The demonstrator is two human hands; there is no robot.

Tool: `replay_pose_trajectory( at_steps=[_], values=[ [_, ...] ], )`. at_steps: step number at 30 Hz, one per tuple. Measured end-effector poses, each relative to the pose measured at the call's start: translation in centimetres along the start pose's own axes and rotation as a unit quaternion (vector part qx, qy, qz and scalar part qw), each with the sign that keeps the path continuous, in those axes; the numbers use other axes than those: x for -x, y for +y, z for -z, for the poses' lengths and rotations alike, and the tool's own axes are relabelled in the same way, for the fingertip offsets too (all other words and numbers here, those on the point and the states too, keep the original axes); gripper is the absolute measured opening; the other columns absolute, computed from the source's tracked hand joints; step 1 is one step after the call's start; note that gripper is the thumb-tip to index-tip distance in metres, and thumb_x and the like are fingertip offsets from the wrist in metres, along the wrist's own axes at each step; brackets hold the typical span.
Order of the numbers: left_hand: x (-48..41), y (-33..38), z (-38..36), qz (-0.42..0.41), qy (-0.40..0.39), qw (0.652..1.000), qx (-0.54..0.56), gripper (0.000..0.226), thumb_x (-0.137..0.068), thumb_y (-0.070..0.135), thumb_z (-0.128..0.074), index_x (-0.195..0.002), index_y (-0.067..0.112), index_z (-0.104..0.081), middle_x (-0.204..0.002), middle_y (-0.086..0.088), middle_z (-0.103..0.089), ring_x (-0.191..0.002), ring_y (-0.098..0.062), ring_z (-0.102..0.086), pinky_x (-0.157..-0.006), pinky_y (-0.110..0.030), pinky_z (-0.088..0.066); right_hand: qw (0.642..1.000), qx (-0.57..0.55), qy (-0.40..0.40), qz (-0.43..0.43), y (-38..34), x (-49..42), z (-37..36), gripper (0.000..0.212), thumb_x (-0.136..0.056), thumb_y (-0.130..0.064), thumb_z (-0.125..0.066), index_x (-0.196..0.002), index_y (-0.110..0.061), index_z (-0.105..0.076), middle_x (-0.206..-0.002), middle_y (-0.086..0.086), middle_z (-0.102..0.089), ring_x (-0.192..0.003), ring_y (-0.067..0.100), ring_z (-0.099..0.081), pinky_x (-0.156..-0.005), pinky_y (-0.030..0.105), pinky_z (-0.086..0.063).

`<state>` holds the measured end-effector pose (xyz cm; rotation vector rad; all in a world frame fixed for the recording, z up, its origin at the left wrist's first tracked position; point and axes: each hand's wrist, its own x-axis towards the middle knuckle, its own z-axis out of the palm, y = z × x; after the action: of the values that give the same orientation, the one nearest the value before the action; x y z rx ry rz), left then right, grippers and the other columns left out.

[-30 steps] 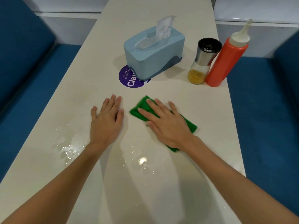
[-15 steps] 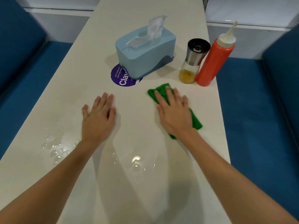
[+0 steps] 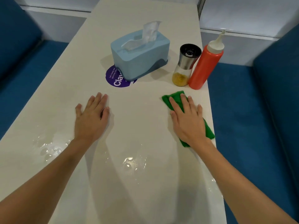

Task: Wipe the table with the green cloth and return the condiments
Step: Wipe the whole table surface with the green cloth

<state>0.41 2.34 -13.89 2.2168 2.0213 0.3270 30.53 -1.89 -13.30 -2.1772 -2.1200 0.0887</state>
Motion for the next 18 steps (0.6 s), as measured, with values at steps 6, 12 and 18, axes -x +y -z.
replay_pose_trajectory(
  at_steps=[6, 12, 18],
  values=[
    [0.2, 0.2, -0.3, 0.001, -0.006, 1.000, 0.005, 0.061, -0.095, 0.043, -0.013, -0.151, 0.024, -0.028, -0.158, 0.001, -0.025, -0.146, -0.018, -0.020, -0.115, -0.051, -0.009, 0.997, -0.023, -0.005, 0.070, -10.2, -3.5, -1.5, 0.049, -0.102, -0.039, -0.021, -0.151, -0.033, -0.018, -0.159, 0.007, -0.013, -0.146, 0.030, -0.009, -0.115, 0.052, -0.006],
    [0.5, 0.1, 0.5, -0.010, -0.035, 0.997, 0.066, 0.049, -0.103, 0.034, -0.027, -0.151, 0.023, -0.028, -0.159, 0.001, -0.022, -0.147, -0.016, -0.015, -0.117, -0.048, -0.004, 0.971, -0.058, -0.036, 0.228, -7.9, 2.1, -0.5, 0.044, -0.098, -0.040, -0.026, -0.140, -0.040, -0.040, -0.154, -0.002, -0.032, -0.144, 0.023, -0.023, -0.114, 0.053, -0.006],
    [1.2, -5.9, 3.7, -0.033, -0.023, 0.998, 0.055, 0.053, -0.100, 0.044, -0.025, -0.151, 0.028, -0.027, -0.159, 0.004, -0.023, -0.147, -0.015, -0.016, -0.117, -0.045, -0.003, 0.994, -0.008, -0.019, 0.110, -6.4, -1.5, 0.7, 0.043, -0.094, -0.036, -0.029, -0.128, -0.023, -0.051, -0.146, 0.011, -0.041, -0.142, 0.036, -0.021, -0.115, 0.053, -0.003]
  ],
)
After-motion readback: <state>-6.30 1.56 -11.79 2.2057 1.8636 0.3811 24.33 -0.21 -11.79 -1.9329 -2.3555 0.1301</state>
